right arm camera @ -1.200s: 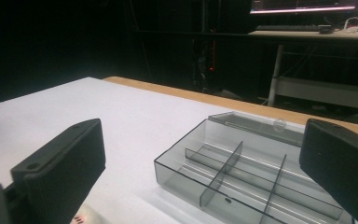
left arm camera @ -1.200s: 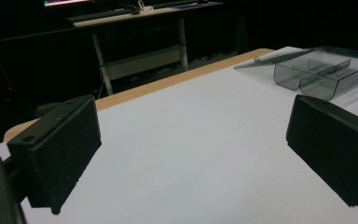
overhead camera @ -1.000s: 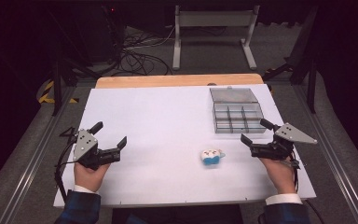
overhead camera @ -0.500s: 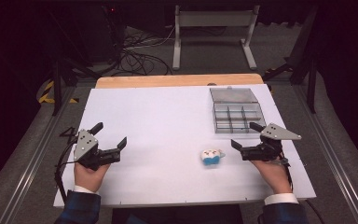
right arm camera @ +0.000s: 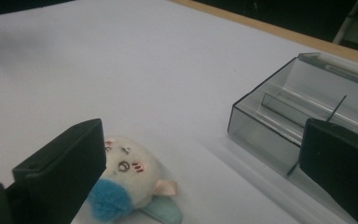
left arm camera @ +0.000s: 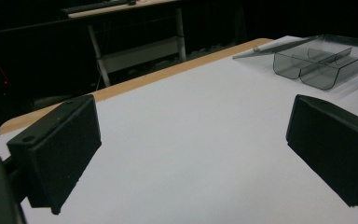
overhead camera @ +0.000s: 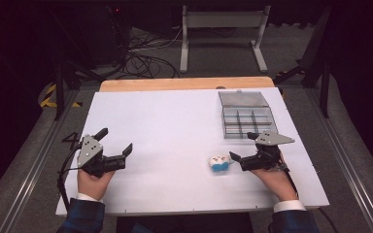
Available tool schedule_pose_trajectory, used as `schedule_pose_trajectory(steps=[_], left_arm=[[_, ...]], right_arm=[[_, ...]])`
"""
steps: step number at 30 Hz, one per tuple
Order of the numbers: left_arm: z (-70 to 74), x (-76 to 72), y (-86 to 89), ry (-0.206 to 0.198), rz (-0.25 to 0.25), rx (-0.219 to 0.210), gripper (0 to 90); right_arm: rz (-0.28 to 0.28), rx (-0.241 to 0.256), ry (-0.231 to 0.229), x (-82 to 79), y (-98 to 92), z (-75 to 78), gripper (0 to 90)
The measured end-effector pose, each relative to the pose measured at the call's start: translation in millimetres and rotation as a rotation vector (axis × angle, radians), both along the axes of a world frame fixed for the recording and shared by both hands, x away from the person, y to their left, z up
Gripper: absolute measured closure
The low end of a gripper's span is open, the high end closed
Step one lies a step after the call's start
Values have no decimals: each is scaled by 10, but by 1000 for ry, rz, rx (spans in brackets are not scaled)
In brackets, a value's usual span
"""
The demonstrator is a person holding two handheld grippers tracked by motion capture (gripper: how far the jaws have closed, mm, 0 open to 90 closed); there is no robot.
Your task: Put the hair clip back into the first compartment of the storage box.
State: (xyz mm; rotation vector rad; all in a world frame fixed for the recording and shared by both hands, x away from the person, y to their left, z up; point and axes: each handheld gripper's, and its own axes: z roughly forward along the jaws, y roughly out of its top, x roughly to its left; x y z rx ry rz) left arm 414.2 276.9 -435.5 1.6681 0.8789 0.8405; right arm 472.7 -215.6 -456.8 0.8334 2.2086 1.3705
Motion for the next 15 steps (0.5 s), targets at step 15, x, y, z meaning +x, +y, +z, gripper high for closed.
schedule_pose_trajectory(steps=[15], left_arm=[[-20, 15, -6, 16, -5, 9, 35]], right_arm=[[124, -101, 89, 40, 230, -155, 71]])
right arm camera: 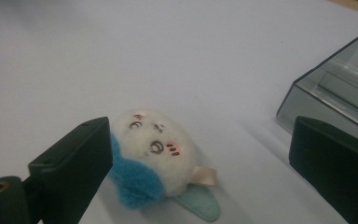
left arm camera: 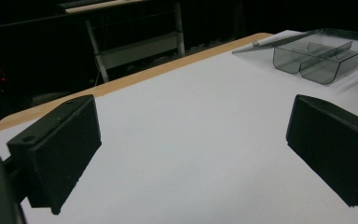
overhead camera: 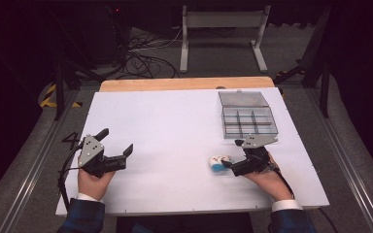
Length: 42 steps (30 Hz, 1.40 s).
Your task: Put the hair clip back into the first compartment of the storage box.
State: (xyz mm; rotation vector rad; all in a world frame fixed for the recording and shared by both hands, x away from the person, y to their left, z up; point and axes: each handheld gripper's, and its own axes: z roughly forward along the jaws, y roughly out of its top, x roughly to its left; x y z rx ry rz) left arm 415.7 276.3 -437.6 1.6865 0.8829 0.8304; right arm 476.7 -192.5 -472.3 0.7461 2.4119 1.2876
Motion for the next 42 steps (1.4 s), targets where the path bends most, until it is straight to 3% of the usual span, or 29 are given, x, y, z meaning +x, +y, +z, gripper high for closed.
schedule_pose_trajectory(steps=[11, 26, 33, 36, 42], left_arm=[[0, 3, -5, 3, -5, -2, 36], [-15, 14, -11, 14, -9, -2, 37], [-18, 17, -12, 16, -10, 0, 37], [-18, 18, -13, 16, -11, 0, 37], [-17, 16, -12, 16, -11, -1, 37]], right_arm=[[54, -64, 68, 38, 133, -121, 83], [123, -104, 119, 40, 202, -193, 158], [169, -131, 106, 17, 236, -208, 318], [184, -114, 104, 15, 226, -194, 396], [180, -108, 75, 6, 221, -169, 416]])
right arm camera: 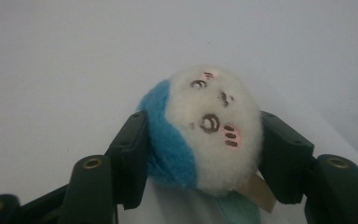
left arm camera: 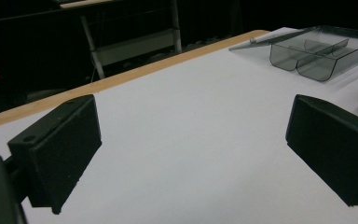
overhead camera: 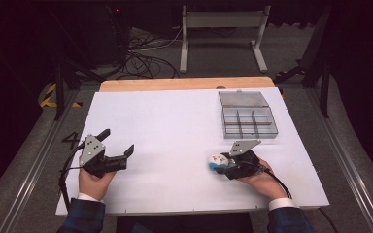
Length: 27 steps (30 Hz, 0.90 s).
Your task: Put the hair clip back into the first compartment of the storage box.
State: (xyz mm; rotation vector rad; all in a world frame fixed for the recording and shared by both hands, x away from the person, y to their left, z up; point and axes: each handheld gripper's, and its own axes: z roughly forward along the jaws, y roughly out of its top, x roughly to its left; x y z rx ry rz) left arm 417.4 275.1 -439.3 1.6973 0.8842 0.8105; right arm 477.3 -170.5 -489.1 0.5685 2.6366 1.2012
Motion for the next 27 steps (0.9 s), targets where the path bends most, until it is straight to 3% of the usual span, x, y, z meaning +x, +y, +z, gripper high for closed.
schedule_pose_trajectory(steps=[9, 26, 27], left_arm=[[-3, 1, -5, 4, -1, -2, 37], [2, 1, -29, -3, -9, 16, 40], [4, -2, -25, -3, -11, 16, 40]], right_arm=[[-35, 55, -28, -3, -48, 63, 425], [-155, 147, -126, 30, -217, 227, 433], [-172, 168, -130, 30, -242, 254, 433]])
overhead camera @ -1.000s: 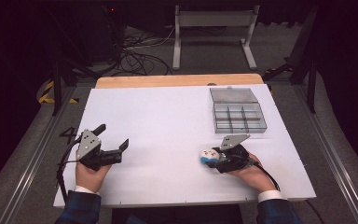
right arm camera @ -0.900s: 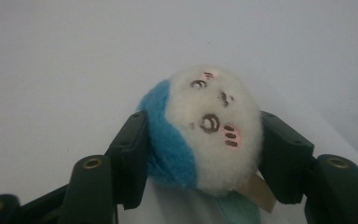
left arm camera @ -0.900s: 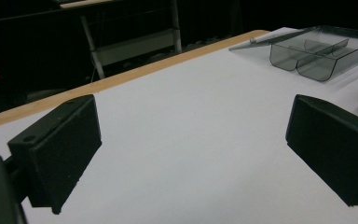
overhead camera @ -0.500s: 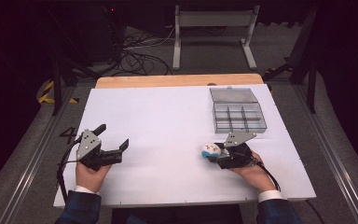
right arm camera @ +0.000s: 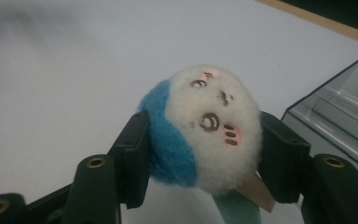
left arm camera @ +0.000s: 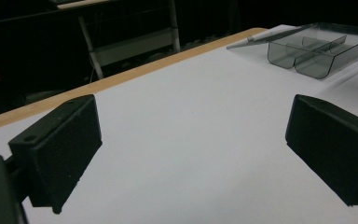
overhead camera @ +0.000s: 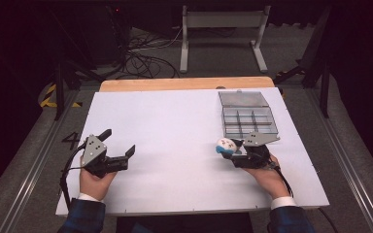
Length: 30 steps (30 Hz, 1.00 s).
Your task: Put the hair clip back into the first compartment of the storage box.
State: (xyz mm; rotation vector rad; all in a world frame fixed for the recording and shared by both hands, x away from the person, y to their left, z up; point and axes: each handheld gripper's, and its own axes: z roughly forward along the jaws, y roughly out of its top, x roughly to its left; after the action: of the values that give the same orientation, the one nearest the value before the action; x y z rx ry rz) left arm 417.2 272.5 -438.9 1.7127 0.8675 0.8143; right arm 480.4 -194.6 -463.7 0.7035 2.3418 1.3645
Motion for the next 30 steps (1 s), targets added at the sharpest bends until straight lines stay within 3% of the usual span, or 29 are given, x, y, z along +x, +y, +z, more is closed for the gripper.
schedule_pose_trajectory(steps=[7, 17, 21, 25, 30], left_arm=[[6, -11, 5, -10, -1, -4, 42], [2, -10, -1, -6, -3, -2, 43], [9, -8, 8, -9, -3, -16, 45], [21, -6, 15, -3, 2, -58, 52], [9, 3, 15, 3, 0, -64, 53]], right_arm=[[-61, 41, -19, 17, -77, 93, 434], [-140, 26, -42, 53, -96, 189, 434], [-173, 29, -48, 82, -110, 213, 434], [-204, 25, -47, 129, -127, 215, 434], [-235, 20, -50, 195, -142, 243, 434]])
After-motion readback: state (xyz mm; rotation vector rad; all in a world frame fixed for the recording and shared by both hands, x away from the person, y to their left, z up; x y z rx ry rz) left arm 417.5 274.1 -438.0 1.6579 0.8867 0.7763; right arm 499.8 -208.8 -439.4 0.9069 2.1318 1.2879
